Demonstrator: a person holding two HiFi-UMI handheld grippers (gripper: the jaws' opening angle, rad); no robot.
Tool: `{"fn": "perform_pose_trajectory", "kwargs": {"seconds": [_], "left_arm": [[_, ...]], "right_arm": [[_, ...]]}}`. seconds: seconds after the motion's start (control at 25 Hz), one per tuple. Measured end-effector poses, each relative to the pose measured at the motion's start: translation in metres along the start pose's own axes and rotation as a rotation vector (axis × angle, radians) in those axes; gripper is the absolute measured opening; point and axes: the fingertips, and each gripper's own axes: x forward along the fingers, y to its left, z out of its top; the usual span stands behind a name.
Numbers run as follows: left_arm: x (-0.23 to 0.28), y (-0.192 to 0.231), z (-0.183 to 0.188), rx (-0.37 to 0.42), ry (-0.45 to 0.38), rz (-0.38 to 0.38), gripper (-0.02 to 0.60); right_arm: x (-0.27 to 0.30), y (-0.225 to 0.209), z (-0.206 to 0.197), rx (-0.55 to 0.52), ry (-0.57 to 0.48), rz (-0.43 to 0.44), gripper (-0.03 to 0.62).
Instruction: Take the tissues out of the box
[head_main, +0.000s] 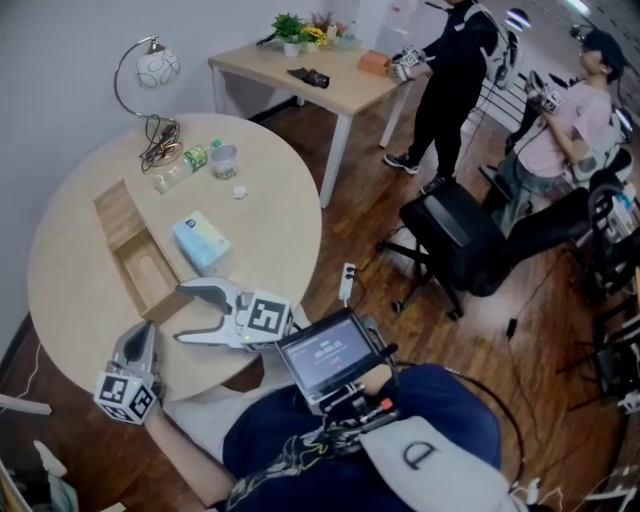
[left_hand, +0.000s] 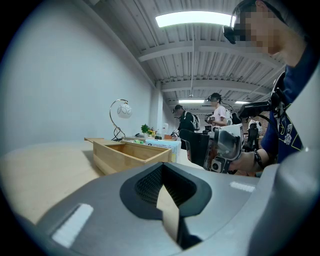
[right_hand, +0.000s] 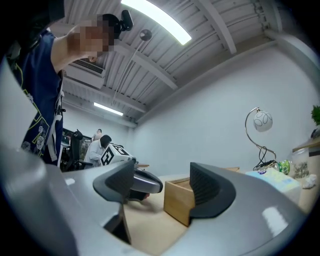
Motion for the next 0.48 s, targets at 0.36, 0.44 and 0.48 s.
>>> {"fn": "perform_pose_trajectory", "kwargs": {"seconds": [0.36, 0.44, 0.48], "left_arm": [[0.003, 0.001, -0.002, 0.002, -0.003, 0.000, 0.000], [0.003, -0.003, 0.001, 0.002, -0.002, 0.003, 0.000], [0.002, -0.006, 0.003, 0.002, -0.002, 0.005, 0.000]], "right_arm": [[0.005, 0.000, 0.003, -0.025, -0.050, 0.017, 0.304], [-0.002, 0.003, 0.016, -0.027, -0.102, 0.013, 0.261], [-0.007, 0.005, 0.025, -0.027, -0.140, 0.011, 0.216]]}}
